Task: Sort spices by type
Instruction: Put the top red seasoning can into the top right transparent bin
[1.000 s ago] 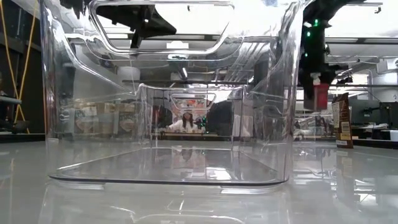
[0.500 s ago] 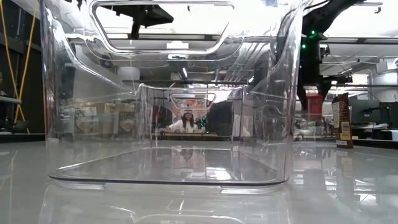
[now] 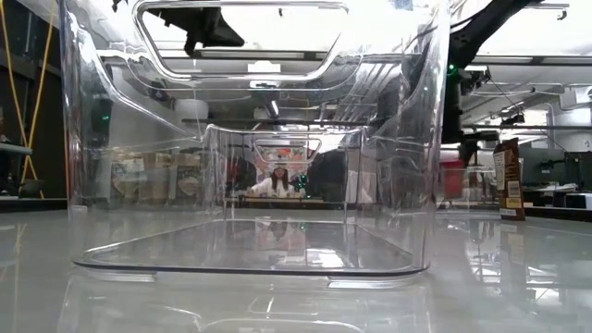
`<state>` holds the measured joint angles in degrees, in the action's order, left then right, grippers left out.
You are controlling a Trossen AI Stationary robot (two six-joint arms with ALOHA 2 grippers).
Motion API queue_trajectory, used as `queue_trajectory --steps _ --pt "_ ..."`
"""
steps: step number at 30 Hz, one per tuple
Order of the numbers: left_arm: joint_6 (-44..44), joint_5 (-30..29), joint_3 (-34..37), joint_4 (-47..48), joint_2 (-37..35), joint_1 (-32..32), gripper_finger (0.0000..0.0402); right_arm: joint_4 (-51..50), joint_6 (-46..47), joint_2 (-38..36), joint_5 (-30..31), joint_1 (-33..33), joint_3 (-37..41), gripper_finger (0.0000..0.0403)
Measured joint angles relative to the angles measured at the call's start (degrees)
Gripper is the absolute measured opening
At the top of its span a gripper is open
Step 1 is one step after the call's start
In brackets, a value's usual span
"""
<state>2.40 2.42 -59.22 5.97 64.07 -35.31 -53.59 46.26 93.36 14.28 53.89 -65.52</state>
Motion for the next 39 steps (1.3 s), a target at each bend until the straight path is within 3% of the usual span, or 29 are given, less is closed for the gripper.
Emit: queue_trajectory --steps 6,16,32,35,39 --pt "-2.69 0.02 -0.02 1.95 0.00 -2.00 0.0010 9.28 1.60 0.50 -5.40 -4.48 -0.10 0.0199" --pt "-4.62 0.02 -0.02 1.91 0.00 -3.37 0.0010 16.07 4.75 0.50 -5.21 -10.99 -0.08 0.0199" --pt "-4.58 -0.09 -0.03 1.86 0.00 -3.41 0.0010 25.85 10.31 1.10 -7.44 -14.54 -0.10 0.0199" --pt "-4.58 -0.09 -0.02 1.89 0.00 -3.41 0.0010 24.49 9.78 1.24 -7.23 -15.01 -0.49 0.0199" --pt "-4.55 -0.09 -0.02 1.91 0.00 -3.41 0.0010 9.54 5.98 1.21 -3.37 -12.12 -6.74 0.0199"
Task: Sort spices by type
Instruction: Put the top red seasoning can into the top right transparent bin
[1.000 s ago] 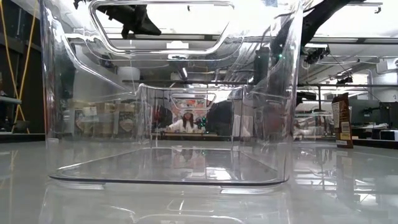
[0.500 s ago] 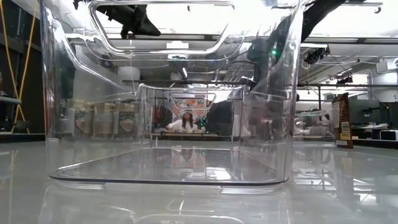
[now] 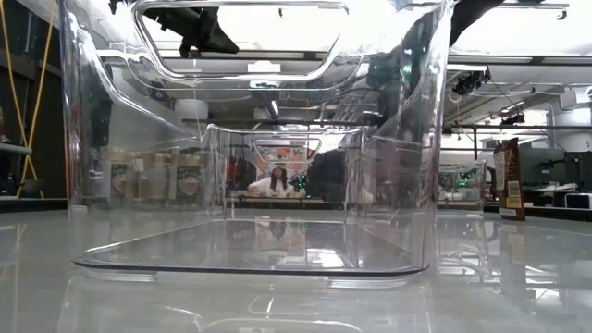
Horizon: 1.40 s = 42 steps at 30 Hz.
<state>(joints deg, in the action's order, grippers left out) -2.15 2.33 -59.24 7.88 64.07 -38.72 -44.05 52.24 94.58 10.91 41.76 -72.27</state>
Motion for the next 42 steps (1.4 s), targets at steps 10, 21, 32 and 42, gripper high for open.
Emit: queue_trajectory --steps 10,21,32,42 --pt "0.56 0.00 0.00 0.07 0.00 0.00 0.0010 -19.96 -14.16 6.43 -0.88 12.70 -10.80 0.0199" --pt "0.55 0.00 0.00 0.35 0.00 0.00 0.0010 -22.45 -19.25 10.79 -2.64 16.91 -10.93 0.0199" --pt "0.59 0.00 0.00 1.27 0.00 0.00 0.0010 -23.51 -20.88 13.12 -4.99 18.49 -10.91 0.0199" --pt "3.02 0.02 0.00 1.83 0.00 0.02 0.0010 -22.38 -21.35 13.12 -4.95 18.64 -10.91 0.0281"
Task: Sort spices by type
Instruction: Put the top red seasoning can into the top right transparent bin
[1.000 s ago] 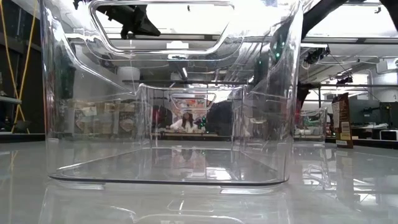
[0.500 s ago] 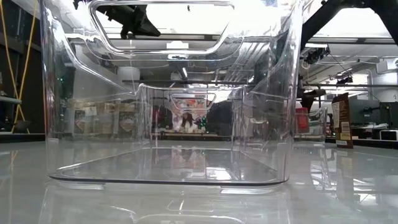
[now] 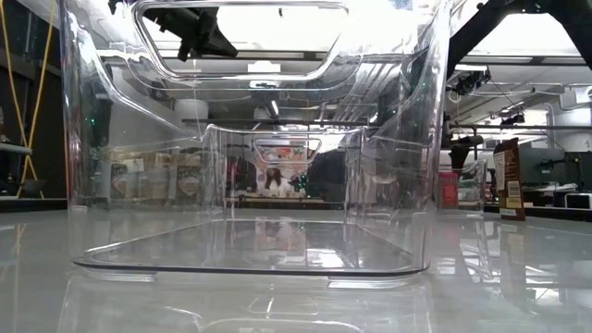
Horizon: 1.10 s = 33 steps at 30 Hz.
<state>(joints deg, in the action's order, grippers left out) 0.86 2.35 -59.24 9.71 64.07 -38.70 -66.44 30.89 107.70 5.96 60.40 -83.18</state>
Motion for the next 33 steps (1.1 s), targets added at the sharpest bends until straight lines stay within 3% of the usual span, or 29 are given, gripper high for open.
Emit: queue_trajectory --steps 10,16,20,25,28,33 --pt "0.00 -0.01 0.00 2.15 -0.01 0.00 0.0010 -0.89 -1.40 -2.91 0.56 0.00 -0.02 0.0281" --pt "0.00 -0.02 0.00 2.35 -0.01 0.00 0.0010 -1.59 -1.40 -8.89 2.51 -0.08 -0.02 0.0281" --pt "-0.02 -0.02 0.00 2.56 0.00 0.00 0.0010 -1.98 -1.37 -14.31 -0.93 -2.80 -0.07 0.0281" --pt "-0.49 -0.01 0.00 2.56 0.00 0.00 0.0010 -1.93 0.52 -20.62 -6.60 -13.03 -0.01 0.0282" --pt "-0.49 -0.01 0.00 2.64 0.00 0.00 0.0010 -3.56 4.97 -23.10 -8.23 -23.10 0.54 0.0282" --pt "-0.48 0.00 0.00 2.98 -0.01 0.00 0.0010 -15.87 17.57 -22.62 -8.44 -42.63 0.79 0.0282"
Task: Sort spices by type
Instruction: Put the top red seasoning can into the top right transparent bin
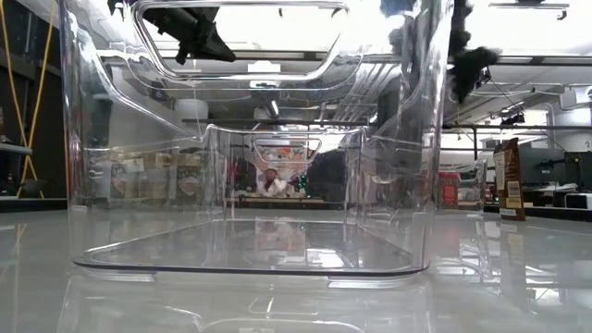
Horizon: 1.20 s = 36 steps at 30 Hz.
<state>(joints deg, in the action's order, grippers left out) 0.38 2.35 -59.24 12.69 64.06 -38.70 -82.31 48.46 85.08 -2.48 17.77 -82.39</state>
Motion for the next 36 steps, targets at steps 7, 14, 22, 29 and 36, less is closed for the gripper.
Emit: queue_trajectory --steps 7,14,22,29,36 --pt "-0.52 0.02 0.00 0.00 -0.01 0.00 0.0010 -6.37 22.22 -0.56 -9.73 -20.88 7.10 0.0282" --pt "-0.63 0.04 0.00 -0.04 0.01 0.00 0.0010 -5.26 41.40 -7.00 -18.60 -32.40 19.03 0.0282" --pt "-1.05 0.02 0.00 -0.02 -0.01 0.00 0.0010 2.84 58.87 -16.22 -21.27 -40.57 26.83 0.0282" --pt "-0.96 0.02 0.00 -0.04 0.01 0.00 0.0010 12.43 68.60 -22.39 -21.68 -45.04 35.78 0.0282" --pt "-0.38 0.02 0.00 -0.04 0.01 -0.01 0.0010 19.26 74.62 -26.42 -20.00 -46.08 41.72 0.0282"
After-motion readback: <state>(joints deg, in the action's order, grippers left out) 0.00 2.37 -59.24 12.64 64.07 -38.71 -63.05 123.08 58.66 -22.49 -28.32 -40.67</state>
